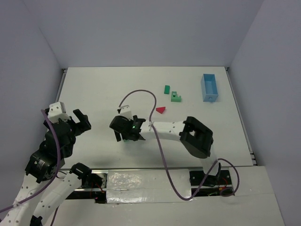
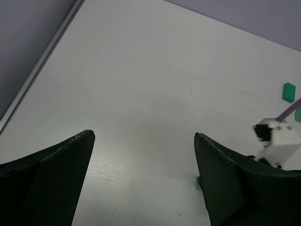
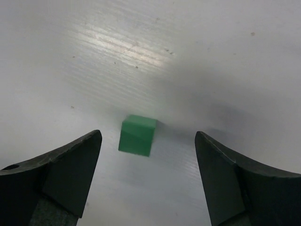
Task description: Build the wood block tower
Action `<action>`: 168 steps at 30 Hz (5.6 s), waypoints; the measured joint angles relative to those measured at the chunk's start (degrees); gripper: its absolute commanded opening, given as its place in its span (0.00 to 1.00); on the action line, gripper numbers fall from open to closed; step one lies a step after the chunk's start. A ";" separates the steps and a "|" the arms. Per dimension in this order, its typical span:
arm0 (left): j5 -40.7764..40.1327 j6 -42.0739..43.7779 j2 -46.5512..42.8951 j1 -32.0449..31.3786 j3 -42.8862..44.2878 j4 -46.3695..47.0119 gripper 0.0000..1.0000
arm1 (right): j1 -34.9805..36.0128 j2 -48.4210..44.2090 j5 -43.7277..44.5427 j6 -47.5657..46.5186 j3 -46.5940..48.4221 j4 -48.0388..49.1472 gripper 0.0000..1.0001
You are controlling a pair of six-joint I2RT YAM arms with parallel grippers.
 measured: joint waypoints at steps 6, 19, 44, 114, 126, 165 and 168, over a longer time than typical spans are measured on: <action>0.31 0.07 0.90 0.00 0.00 0.04 1.00 | -8.81 -16.41 -3.56 -2.03 -8.50 4.17 1.00; 0.37 0.17 1.09 0.00 0.00 0.07 0.99 | -38.77 -3.39 -2.84 -12.11 3.69 -0.94 0.84; 1.66 1.36 3.85 0.00 -0.02 0.87 1.00 | -47.98 14.45 -10.25 -23.78 21.70 -4.55 0.58; 2.49 1.42 2.93 0.00 -0.35 1.22 1.00 | -4.92 -2.43 -2.56 13.27 -5.07 -1.14 0.56; 2.49 1.42 2.93 0.00 -0.35 1.22 0.99 | -4.70 -2.62 -1.95 14.75 -5.07 -1.55 0.67; 2.64 1.44 2.93 0.00 -0.35 1.25 1.00 | -0.22 1.42 2.97 16.74 5.53 -14.14 1.00; 2.69 1.44 2.93 0.00 -0.35 1.25 1.00 | -0.22 1.42 2.27 16.72 5.53 -13.55 1.00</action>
